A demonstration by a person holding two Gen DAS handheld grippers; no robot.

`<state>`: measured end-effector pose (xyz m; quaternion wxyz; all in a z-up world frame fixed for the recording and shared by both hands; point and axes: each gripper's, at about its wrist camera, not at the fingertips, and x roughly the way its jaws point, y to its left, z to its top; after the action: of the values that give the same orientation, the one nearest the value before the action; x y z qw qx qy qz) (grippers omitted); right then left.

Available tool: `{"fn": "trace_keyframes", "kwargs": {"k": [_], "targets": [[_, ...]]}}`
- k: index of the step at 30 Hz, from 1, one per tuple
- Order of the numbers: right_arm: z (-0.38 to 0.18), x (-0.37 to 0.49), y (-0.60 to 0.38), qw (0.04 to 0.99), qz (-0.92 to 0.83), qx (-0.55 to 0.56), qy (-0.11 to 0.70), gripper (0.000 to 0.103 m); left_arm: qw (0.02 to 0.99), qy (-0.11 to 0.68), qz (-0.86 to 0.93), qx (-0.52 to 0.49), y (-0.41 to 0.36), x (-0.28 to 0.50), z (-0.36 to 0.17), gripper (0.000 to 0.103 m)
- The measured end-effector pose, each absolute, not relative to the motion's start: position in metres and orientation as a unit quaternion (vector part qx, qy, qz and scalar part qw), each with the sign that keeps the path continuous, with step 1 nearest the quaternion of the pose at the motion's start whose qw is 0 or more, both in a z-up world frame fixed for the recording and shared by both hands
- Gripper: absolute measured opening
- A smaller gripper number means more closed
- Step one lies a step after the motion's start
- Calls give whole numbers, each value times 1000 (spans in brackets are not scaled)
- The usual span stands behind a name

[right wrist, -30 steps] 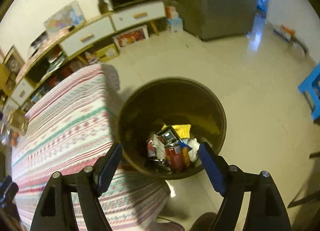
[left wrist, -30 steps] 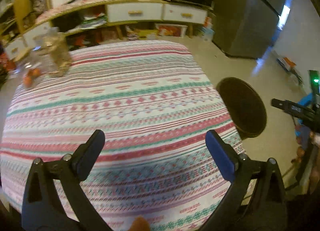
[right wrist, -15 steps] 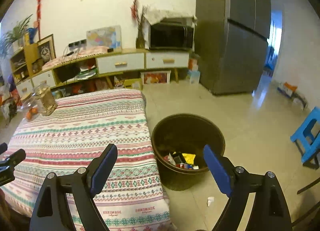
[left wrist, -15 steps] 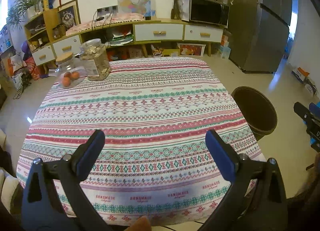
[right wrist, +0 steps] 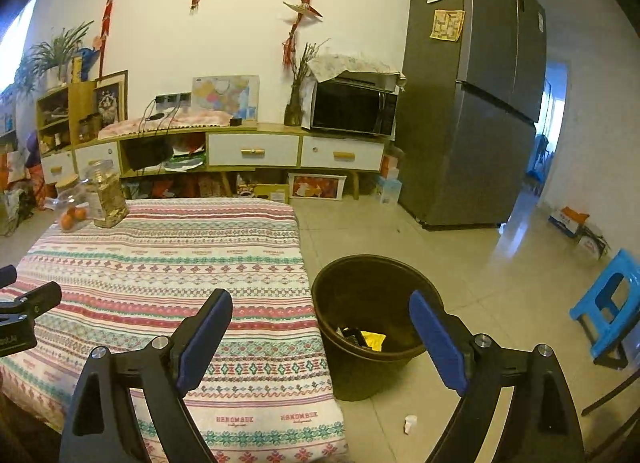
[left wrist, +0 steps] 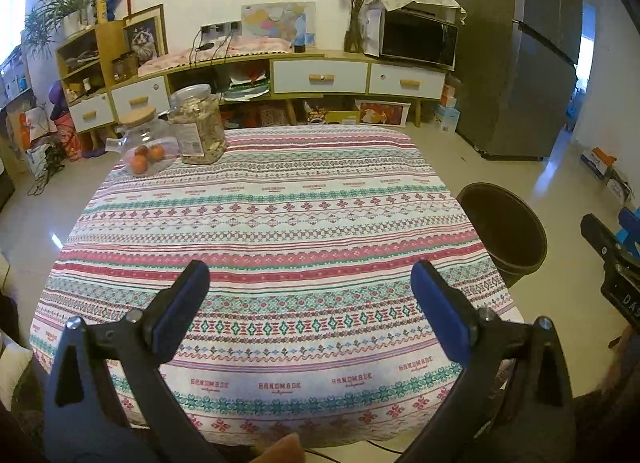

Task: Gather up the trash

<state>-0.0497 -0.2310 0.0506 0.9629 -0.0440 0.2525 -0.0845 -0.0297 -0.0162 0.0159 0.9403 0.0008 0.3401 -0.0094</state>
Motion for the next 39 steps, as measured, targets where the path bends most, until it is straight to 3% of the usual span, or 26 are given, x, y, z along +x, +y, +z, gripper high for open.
{"fn": "trace_keyframes", "kwargs": {"k": [39], "targets": [[44, -52, -241, 961, -99, -42, 256, 94, 943, 330, -36, 11, -42, -35, 22, 101]]}}
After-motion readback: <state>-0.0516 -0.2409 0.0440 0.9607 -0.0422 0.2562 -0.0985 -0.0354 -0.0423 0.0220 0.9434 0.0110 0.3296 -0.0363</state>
